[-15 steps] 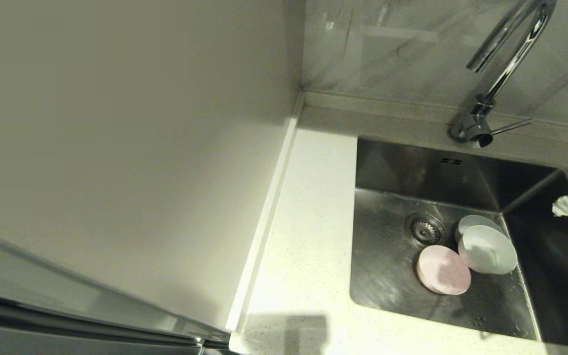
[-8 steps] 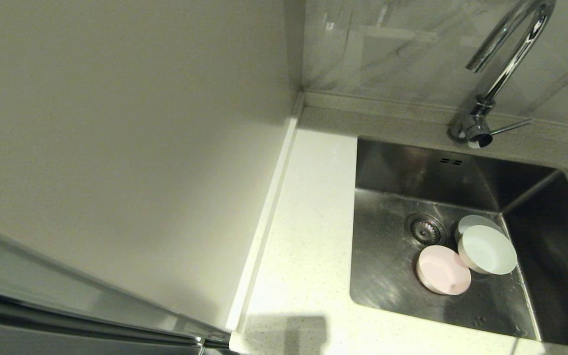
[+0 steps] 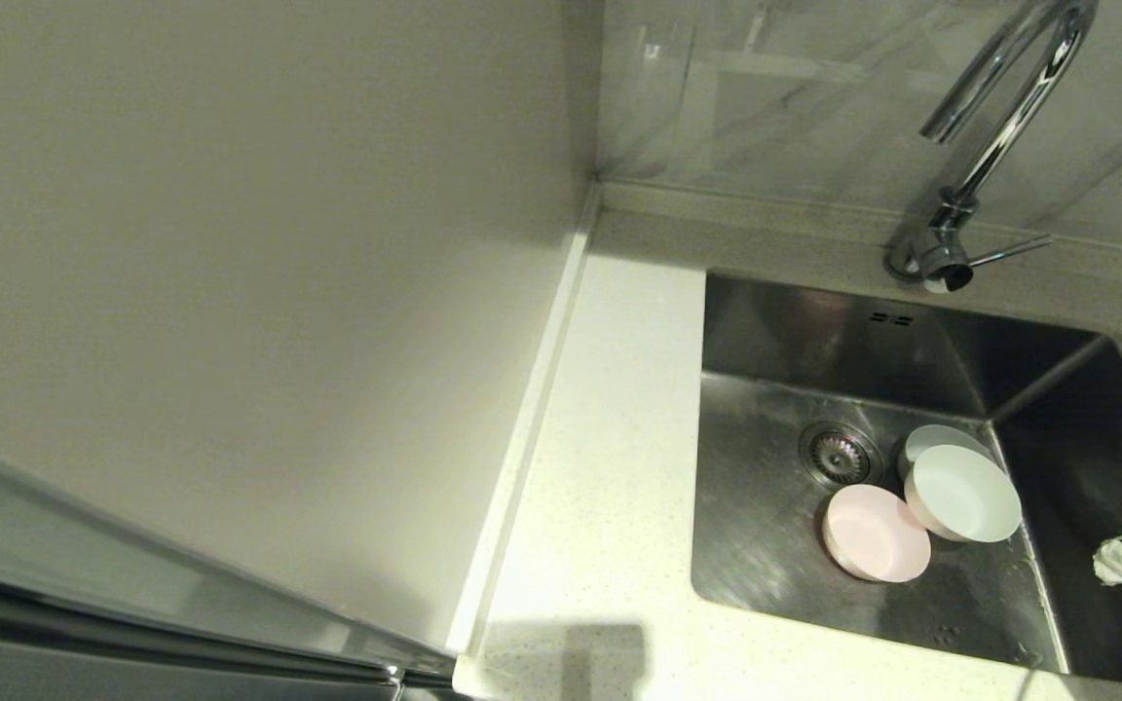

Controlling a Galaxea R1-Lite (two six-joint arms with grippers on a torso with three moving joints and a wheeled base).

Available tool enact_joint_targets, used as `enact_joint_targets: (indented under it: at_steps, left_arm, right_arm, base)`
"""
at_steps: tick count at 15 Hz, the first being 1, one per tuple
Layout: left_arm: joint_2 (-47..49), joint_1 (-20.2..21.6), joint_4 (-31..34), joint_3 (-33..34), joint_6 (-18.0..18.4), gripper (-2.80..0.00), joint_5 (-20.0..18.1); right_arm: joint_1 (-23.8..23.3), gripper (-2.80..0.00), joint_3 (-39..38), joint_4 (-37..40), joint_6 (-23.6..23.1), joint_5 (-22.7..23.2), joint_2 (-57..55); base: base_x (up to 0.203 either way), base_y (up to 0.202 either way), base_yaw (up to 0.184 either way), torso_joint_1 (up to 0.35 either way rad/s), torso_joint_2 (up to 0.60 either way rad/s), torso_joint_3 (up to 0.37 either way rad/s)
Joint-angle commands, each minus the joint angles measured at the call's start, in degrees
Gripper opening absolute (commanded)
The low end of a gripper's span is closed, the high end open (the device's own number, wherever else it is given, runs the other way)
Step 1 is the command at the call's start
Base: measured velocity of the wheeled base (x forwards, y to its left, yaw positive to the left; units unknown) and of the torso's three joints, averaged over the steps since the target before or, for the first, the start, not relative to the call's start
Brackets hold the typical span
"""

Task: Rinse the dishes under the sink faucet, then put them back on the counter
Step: Put a bowl back to the table from the sink

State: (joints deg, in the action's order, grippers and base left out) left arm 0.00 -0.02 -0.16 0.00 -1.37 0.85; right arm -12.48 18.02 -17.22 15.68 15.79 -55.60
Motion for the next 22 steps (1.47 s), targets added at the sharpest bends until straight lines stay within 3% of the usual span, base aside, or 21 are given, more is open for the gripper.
enact_joint_targets:
  at_steps: [1,6,17,22]
  left_arm:
    - [-0.18,-0.04,-0.02,0.0,0.0,-2.8,0.03]
    - [-0.18,-0.05,-0.02,0.0,-0.03,-2.8,0.03]
    - [-0.26,-0.05,-0.02,0.0,-0.04,-2.8,0.03]
    - [-0.18,0.02,-0.02,0.0,-0.04,-2.8,0.03]
  right_arm:
    - [0.0,-2.8,0.0,-0.09,0.08,0.12,-1.4]
    - [0.0,-2.8,-3.08,-4.29,0.14,0.3,-3.0]
    - [0.0,-2.8,-0.97,-4.58,0.48,-0.16,-4.58]
    - [-0.03,-2.8,0.61,-4.71,-6.1,-0.11,-12.49]
  base:
    - [0.0,0.0,0.0,0.0,0.0,0.0]
    - [0.0,0.0,0.0,0.0,0.0,0.0]
    - [0.0,0.0,0.0,0.0,0.0,0.0]
    - [0.0,0.0,0.0,0.0,0.0,0.0]
